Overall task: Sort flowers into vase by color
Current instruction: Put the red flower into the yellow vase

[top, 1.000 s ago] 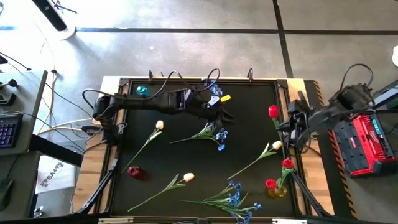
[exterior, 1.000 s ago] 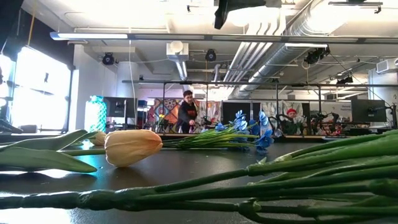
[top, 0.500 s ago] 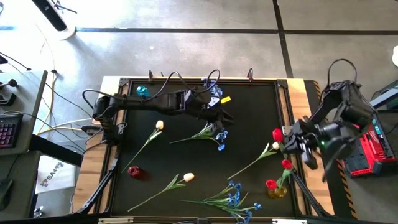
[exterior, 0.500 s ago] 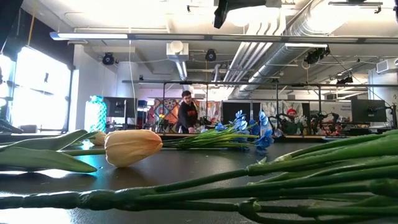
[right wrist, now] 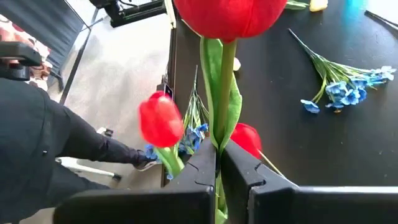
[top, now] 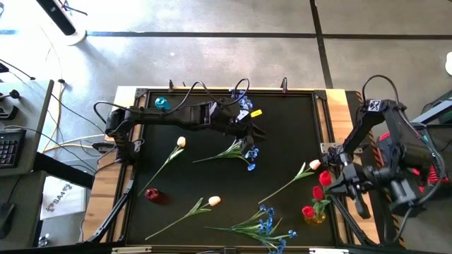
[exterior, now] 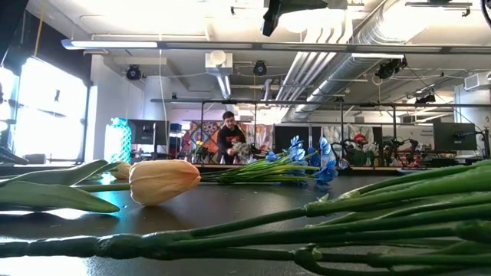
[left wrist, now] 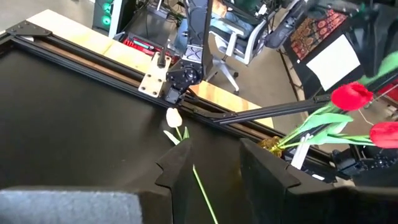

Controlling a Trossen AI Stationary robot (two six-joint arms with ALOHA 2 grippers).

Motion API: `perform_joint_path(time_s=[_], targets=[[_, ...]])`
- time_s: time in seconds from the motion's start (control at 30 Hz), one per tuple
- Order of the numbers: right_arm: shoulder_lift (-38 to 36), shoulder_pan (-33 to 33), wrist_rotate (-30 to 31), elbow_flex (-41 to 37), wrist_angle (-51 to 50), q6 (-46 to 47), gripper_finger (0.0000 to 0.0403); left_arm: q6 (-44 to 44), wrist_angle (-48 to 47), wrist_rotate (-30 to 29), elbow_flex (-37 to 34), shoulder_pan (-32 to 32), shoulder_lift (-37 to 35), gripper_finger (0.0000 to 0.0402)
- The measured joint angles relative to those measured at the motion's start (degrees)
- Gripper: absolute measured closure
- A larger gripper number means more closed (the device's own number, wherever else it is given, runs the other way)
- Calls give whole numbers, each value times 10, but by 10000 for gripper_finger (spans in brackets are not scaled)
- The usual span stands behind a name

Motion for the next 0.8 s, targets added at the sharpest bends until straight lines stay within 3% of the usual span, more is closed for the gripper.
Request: perform_joint_path(time_s=[0.23, 0.8], targets=[[41, 37, 28, 0, -17, 58, 403, -4, 10, -8, 0, 2, 0, 284], [101, 66, 6, 0, -35, 86, 403, -21, 22, -25, 0, 2, 0, 284]])
